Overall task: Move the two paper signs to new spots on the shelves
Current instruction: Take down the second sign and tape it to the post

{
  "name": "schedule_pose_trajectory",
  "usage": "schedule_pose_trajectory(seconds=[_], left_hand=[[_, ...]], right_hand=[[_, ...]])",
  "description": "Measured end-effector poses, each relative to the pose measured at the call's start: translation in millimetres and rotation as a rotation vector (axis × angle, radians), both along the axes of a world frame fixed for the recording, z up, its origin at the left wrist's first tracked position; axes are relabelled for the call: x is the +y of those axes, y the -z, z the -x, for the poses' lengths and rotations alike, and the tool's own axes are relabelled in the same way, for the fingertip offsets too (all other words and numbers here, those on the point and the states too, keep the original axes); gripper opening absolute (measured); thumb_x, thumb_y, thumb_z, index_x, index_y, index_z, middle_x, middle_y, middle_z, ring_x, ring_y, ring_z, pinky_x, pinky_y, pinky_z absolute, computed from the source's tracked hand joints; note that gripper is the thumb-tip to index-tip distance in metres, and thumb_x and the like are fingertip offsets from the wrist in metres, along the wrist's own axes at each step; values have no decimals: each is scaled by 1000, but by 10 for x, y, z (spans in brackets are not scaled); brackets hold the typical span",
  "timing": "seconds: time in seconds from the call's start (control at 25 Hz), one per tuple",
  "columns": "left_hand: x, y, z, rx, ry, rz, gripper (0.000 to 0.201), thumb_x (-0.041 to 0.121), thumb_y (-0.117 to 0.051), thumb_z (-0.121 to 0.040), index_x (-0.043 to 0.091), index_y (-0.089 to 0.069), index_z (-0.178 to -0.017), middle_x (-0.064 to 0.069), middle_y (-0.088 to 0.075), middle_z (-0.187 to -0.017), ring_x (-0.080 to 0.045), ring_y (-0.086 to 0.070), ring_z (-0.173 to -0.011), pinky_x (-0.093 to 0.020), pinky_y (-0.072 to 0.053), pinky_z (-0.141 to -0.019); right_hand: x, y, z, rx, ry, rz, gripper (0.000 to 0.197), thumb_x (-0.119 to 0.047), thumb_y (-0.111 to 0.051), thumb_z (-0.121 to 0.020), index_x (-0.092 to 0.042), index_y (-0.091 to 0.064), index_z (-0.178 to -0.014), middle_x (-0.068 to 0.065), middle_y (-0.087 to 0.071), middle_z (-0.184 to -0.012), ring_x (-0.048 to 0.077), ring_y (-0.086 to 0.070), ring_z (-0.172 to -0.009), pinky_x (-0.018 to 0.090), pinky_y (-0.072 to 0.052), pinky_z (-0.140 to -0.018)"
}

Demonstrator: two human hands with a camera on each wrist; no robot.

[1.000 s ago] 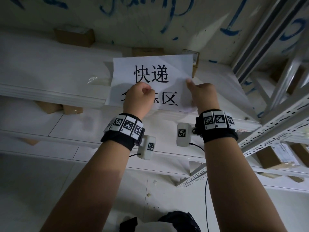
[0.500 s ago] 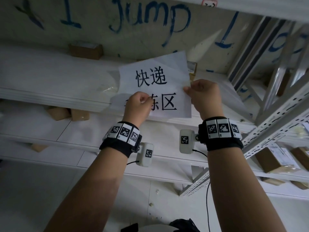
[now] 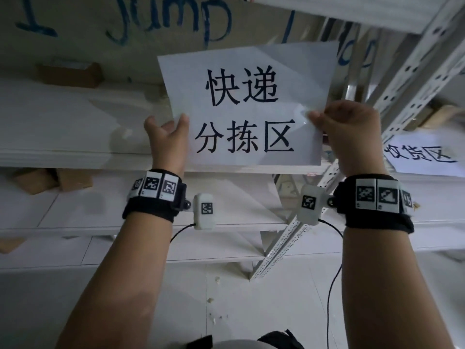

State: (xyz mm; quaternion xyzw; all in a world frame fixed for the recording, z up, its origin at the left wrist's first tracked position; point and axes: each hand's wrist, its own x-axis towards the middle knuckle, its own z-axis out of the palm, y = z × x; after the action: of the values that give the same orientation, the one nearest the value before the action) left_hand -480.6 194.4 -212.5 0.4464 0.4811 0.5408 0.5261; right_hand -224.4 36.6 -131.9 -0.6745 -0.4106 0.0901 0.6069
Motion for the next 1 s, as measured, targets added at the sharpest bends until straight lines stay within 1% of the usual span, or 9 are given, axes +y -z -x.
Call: schedule_pose_trajectory(seconds=[0.16,0.28,0.48,0.56,0.64,0.72,0.8,0.92,1.0], left_hand=[[-122,-89,-198,-148,-89,-86,81,21,-76,-96,14,-24,-158,4,-65,-121,3,-68,-96,-23,-56,-88],[-271,-139,-394,-223,-177,-182,73,5,-79,-88,-2,-35,-146,-3,-64,-100,-4,-71,-79,-36,-66,-88],[-739,-303,-886,-328,-241,-211,63,10,-85,-81,14,-53,-135,-21,-69,-126,-26,-77,-104,-52,-64,-95],[-906,-363,-1019,-314,-273,-253,63,9,-83,-80,4,-53,-135,-27,-67,-127,-26,-77,-102,-53,-64,-93],[-1146,-435,-1236,-296,-265,-321,81,7,-80,-80,-6,-37,-147,-34,-56,-140,-23,-72,-107,-54,-61,-97],[-1442,-539,-1491,-152,-292,-391,107,18,-79,-82,-2,-12,-163,-29,-26,-166,-29,-47,-147,-53,-45,-120],[-1797,-674,-1761,127,-421,-514,118,30,-77,-83,-3,0,-166,-32,7,-171,-44,-4,-163,-59,-22,-130],[-2222,-884,-2197,386,-409,-796,101,27,-74,-87,-5,-18,-165,-44,8,-167,-58,5,-159,-66,-14,-128],[-2374,-987,-2489,459,-270,-933,89,23,-69,-94,-5,-22,-164,-39,1,-170,-56,3,-160,-67,-13,-128]], right_hand=[[-254,26,-303,-24,67,-7,24,-37,-94,-76,-21,-80,-88,-2,-81,-79,19,-74,-67,40,-66,-66],[-414,-14,-509,-61,135,-37,29,-38,-94,-75,-17,-80,-89,-2,-80,-81,23,-77,-75,41,-68,-75],[-823,-107,-920,-133,230,-122,26,-33,-89,-81,-15,-82,-97,-6,-75,-81,4,-63,-73,27,-60,-76],[-927,-97,-1005,-44,207,-193,24,-30,-88,-84,-14,-83,-101,-11,-75,-81,0,-66,-73,22,-61,-76],[-1081,-98,-1127,40,208,-280,20,-27,-88,-85,-14,-83,-100,-9,-79,-84,1,-72,-75,21,-62,-77],[-1226,-120,-1235,97,193,-366,17,-24,-87,-86,-11,-83,-97,-8,-79,-81,1,-70,-71,20,-60,-73],[-1338,-135,-1305,185,151,-443,11,-18,-87,-87,-10,-82,-94,-8,-77,-77,2,-68,-69,20,-58,-71],[-1450,-120,-1375,256,96,-513,8,-18,-87,-87,-14,-80,-91,-3,-78,-81,7,-68,-73,24,-57,-73],[-1492,-88,-1465,246,80,-522,11,-19,-86,-87,-11,-80,-91,-2,-77,-81,7,-67,-72,22,-55,-71]])
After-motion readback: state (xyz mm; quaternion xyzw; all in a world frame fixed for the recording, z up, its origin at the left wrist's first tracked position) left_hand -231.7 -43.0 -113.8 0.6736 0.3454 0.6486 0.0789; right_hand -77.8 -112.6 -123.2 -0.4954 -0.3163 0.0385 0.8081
